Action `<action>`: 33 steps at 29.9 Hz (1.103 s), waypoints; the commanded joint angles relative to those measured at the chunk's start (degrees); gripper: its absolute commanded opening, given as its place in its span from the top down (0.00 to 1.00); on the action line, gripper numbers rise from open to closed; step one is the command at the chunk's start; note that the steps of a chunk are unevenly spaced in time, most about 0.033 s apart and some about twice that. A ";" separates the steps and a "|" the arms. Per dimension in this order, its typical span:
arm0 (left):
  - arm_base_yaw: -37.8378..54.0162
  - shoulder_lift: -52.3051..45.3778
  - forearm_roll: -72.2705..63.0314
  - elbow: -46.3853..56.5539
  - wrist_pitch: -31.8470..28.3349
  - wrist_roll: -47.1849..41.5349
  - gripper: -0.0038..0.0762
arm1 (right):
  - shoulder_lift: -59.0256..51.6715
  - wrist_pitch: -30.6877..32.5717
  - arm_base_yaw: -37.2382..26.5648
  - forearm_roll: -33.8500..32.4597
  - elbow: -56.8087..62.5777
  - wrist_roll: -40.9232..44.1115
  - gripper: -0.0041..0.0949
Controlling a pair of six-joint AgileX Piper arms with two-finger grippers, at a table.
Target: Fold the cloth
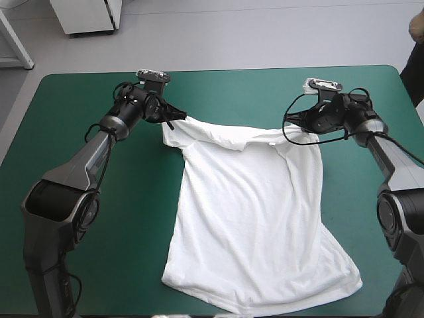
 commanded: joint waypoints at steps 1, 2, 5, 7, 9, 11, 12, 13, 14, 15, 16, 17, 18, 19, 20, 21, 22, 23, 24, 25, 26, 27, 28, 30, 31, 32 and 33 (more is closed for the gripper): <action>0.11 -2.35 -0.14 -2.32 -4.51 -0.02 0.93 | -2.19 -2.19 0.02 -0.05 -1.50 -2.19 0.86; 0.11 -2.29 -0.26 -2.32 -4.09 0.07 0.88 | -2.19 -1.55 0.02 -0.05 -1.60 -2.76 0.80; 0.11 -2.69 0.01 -2.32 -2.27 0.22 0.67 | -2.19 0.90 0.02 -0.19 -2.58 -3.28 0.49; 0.11 -3.96 0.26 -2.59 0.44 0.22 0.52 | -2.19 4.19 0.02 -0.19 -4.74 -2.76 0.34; 0.11 -5.64 0.26 -3.33 4.07 0.22 0.42 | -2.42 7.87 0.02 -0.47 -7.37 -1.99 0.32; 0.11 -7.72 0.26 -3.46 6.06 0.26 0.40 | -2.94 10.81 0.02 -1.81 -9.56 -0.64 0.35; 0.11 -9.03 0.26 -3.46 6.93 0.26 0.40 | -3.53 12.25 0.02 -2.51 -10.33 -0.23 0.36; 0.11 -10.19 0.26 -3.46 7.64 0.26 0.40 | -4.15 13.62 0.02 -3.04 -10.67 -0.10 0.37; 0.11 -11.64 0.26 -3.46 8.74 0.26 0.40 | -5.13 14.79 0.02 -3.74 -10.80 -0.10 0.38; 0.11 -13.08 0.26 -3.46 9.88 0.26 0.40 | -6.27 16.00 0.02 -4.35 -10.80 -0.10 0.39; 0.11 -14.51 0.26 -3.46 11.39 0.48 0.40 | -7.50 17.31 0.02 -4.89 -10.80 -0.10 0.40; 0.11 -15.96 0.01 -3.46 13.08 1.23 0.40 | -8.89 18.94 0.02 -5.17 -10.69 -0.10 0.41; 0.11 -17.34 -0.45 -3.46 14.90 2.09 0.40 | -10.30 20.49 0.02 -5.31 -10.56 -0.10 0.41; -0.01 -18.43 -1.13 -3.46 16.38 2.84 0.40 | -11.48 21.72 0.02 -5.31 -10.56 -0.10 0.42; -0.01 -19.73 -2.16 -3.46 18.25 3.80 0.40 | -13.06 22.89 0.02 -5.31 -10.56 -0.10 0.42; -0.01 -20.96 -3.43 -3.35 20.30 5.07 0.40 | -14.71 23.78 0.02 -5.31 -10.56 -0.10 0.42; -0.01 -21.93 -4.61 -3.23 21.93 5.67 0.40 | -16.04 24.47 0.02 -5.31 -10.56 -0.10 0.42; -0.01 -23.37 -5.98 -2.83 23.71 6.56 0.40 | -17.68 25.03 0.02 -5.47 -10.56 -0.10 0.42; -0.29 -24.41 -7.00 -2.17 25.24 7.24 0.40 | -19.35 25.66 0.02 -5.78 -10.56 0.18 0.42; -0.83 -25.73 -7.27 -1.35 26.62 7.24 0.40 | -20.91 26.39 0.02 -6.43 -10.56 0.50 0.42; -1.68 -27.08 -7.23 -0.34 27.86 7.24 0.41 | -22.45 27.07 0.02 -7.28 -10.56 1.01 0.42; -2.79 -28.42 -7.23 0.81 28.96 7.24 0.41 | -23.90 27.87 0.02 -8.15 -10.56 1.91 0.42; -4.14 -29.87 -6.99 2.19 29.91 6.98 0.43 | -25.29 28.65 0.02 -8.99 -10.56 2.20 0.42; -7.06 -32.41 -6.42 5.06 31.15 5.29 0.45 | -27.80 29.40 0.02 -10.20 -9.74 2.66 0.42; -8.80 -33.90 -5.51 6.92 31.15 3.79 0.46 | -29.24 29.45 0.02 -10.52 -8.97 2.96 0.42; -10.21 -35.13 -4.67 8.46 31.15 2.16 0.46 | -30.32 29.55 0.02 -10.78 -8.18 3.39 0.42; -11.92 -36.57 -4.07 10.36 31.15 0.40 0.46 | -31.69 29.60 0.02 -11.21 -7.01 3.55 0.42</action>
